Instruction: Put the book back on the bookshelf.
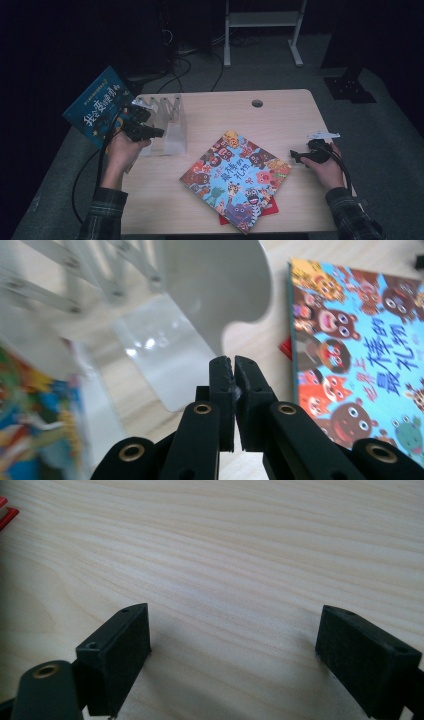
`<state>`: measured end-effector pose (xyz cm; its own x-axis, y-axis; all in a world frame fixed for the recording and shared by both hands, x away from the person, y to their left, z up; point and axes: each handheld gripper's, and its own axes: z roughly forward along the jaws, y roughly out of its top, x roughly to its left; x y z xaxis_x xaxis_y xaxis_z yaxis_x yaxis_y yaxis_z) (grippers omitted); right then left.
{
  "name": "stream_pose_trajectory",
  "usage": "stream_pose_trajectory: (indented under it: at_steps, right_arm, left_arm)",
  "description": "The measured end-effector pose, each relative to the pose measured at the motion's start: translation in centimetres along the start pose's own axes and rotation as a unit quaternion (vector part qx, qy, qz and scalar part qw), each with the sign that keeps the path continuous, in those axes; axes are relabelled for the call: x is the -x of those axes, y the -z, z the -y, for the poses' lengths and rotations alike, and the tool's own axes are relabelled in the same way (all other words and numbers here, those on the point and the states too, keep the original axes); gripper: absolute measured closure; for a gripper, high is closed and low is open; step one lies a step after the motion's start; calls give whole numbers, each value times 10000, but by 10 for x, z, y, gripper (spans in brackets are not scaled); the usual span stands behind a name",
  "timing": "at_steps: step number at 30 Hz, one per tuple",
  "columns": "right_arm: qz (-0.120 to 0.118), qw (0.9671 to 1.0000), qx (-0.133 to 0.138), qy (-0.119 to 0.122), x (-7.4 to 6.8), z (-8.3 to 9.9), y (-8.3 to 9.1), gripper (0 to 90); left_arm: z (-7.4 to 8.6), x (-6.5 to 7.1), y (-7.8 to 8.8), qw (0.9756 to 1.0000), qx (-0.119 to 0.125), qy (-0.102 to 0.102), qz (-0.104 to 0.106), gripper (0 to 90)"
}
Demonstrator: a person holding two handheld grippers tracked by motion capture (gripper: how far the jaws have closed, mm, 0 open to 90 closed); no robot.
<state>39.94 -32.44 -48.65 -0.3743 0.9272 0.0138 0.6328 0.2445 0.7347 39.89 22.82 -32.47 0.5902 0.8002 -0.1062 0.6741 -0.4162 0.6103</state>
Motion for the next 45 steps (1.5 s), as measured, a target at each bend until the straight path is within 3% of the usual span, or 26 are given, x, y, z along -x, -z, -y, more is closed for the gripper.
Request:
stream_pose_trajectory:
  at_steps: [6, 10, 12, 13, 16, 22, 26, 27, 28, 32, 33, 40, 45]
  right_arm:
    - [-19, 10000, -1, 19, 0, 0, 0, 132]
    - [-22, 10000, 5, 14, 0, 0, 0, 142]
    - [-34, 10000, 37, 35, 0, 1, 1, 193]
    - [-54, 10000, 78, 32, 1, 2, 3, 258]
    - [-54, 9999, 89, 53, 1, 2, 6, 363]
    - [-196, 9998, 10, 6, 1, 3, 12, 461]
    - [-417, 9991, -28, 25, -3, 5, 22, 493]
    - [-504, 9987, -21, 86, -7, 5, 29, 510]
    - [-504, 9987, -21, 86, -7, 5, 29, 510]
    - [-739, 9971, 73, 155, -19, 6, 44, 546]
    - [-784, 9968, 59, 155, -21, 6, 47, 549]
    - [-975, 9950, 71, 206, -32, 14, 60, 559]
    - [-1095, 9936, 31, 275, -39, 20, 66, 556]
  left_arm:
    - [20, 17, -34, 9991, -257, -265, 221, 818]
    - [32, 24, -49, 9986, -303, -275, 331, 767]
    - [39, 27, -59, 9984, -357, -308, 312, 731]
    - [43, 28, -66, 9978, -500, -311, 317, 711]
    - [47, 31, -68, 9978, -515, -334, 237, 651]
    - [55, 37, -74, 9973, -581, -360, 277, 518]
    - [62, 40, -78, 9970, -515, -273, 511, 414]
    - [67, 40, -81, 9965, -476, -180, 656, 393]
    - [67, 40, -81, 9965, -476, -180, 656, 387]
    - [72, 46, -86, 9946, -489, -328, 860, 320]
    - [74, 49, -87, 9930, -508, -397, 987, 299]
    - [76, 53, -88, 9907, -540, -464, 1156, 289]
    - [77, 60, -89, 9852, -668, -645, 1443, 292]
